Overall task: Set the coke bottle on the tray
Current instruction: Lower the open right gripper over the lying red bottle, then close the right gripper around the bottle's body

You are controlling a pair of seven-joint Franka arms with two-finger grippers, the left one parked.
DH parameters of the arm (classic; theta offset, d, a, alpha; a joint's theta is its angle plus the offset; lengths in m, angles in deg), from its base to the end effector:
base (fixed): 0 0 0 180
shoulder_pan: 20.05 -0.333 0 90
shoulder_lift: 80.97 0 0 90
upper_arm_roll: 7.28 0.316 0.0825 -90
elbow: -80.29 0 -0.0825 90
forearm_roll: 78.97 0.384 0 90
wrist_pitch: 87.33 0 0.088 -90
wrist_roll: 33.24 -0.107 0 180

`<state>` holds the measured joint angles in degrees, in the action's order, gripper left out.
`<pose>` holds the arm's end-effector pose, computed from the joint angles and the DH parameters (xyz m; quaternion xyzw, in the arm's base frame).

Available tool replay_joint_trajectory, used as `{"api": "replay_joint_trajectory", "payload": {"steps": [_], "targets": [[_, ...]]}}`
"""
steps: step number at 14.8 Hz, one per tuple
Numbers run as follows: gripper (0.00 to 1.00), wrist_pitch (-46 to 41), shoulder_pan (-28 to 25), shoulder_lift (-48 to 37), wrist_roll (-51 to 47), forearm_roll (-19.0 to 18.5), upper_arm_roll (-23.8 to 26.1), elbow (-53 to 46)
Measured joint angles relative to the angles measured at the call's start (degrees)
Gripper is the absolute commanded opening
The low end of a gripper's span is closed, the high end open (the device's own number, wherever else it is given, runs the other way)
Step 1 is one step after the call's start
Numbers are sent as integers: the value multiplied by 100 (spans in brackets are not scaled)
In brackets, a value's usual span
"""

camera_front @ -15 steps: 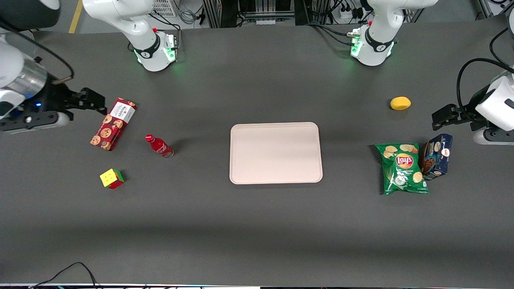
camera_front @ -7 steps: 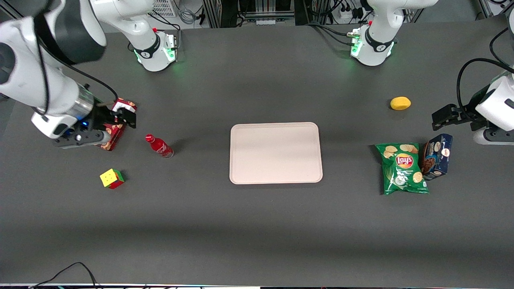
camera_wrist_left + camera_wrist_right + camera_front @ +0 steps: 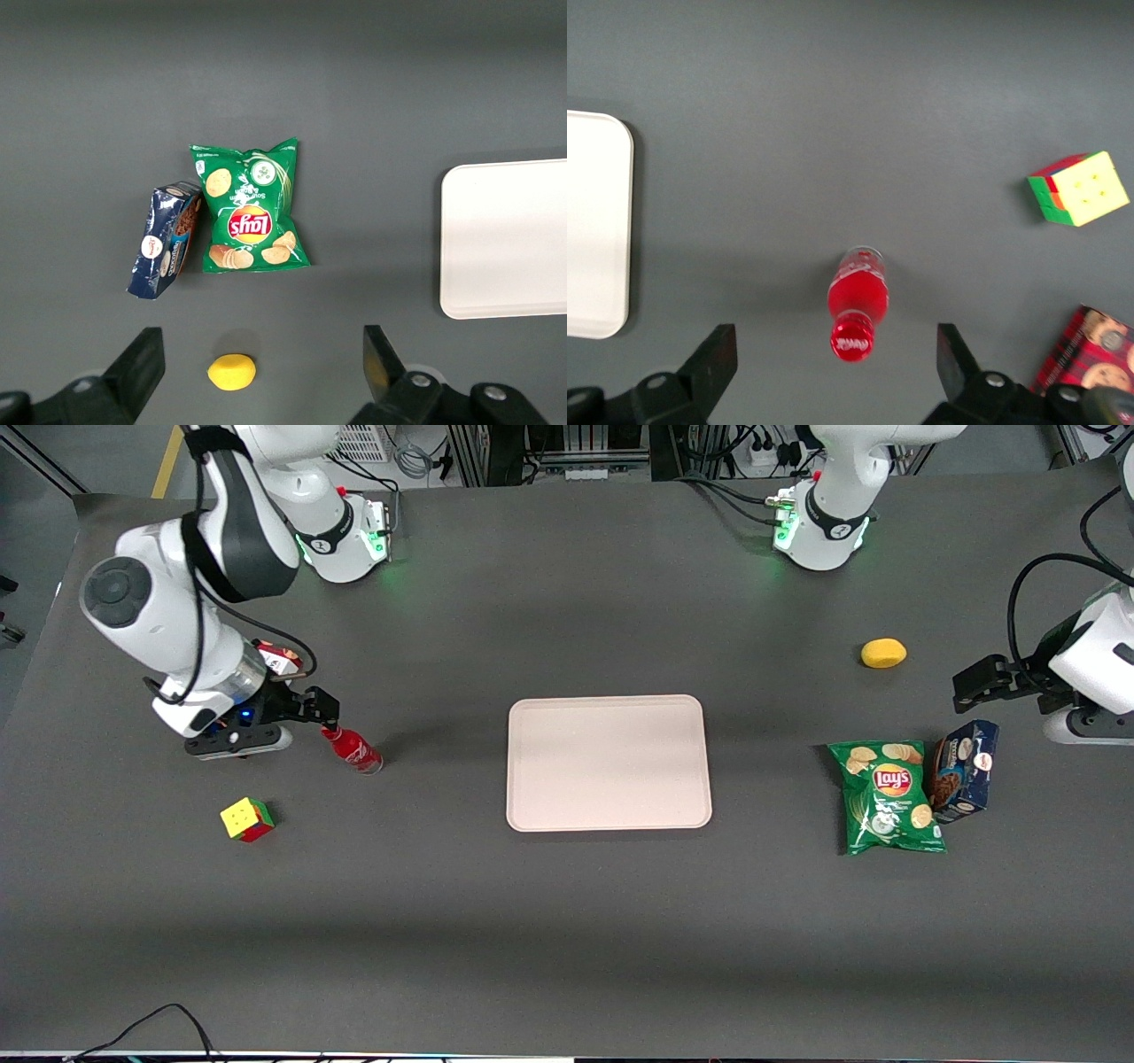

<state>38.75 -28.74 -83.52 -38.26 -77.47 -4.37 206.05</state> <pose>0.5171 0.1072 0.4086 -0.9984 -0.0499 -0.0234 0.0132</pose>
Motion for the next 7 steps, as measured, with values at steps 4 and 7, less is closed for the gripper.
{"api": "replay_joint_trajectory", "payload": {"steps": [4,7], "targets": [[100,1028,0,-239,0,0,89,912],[100,1643,8,-277,50,-1,89,1281]]}}
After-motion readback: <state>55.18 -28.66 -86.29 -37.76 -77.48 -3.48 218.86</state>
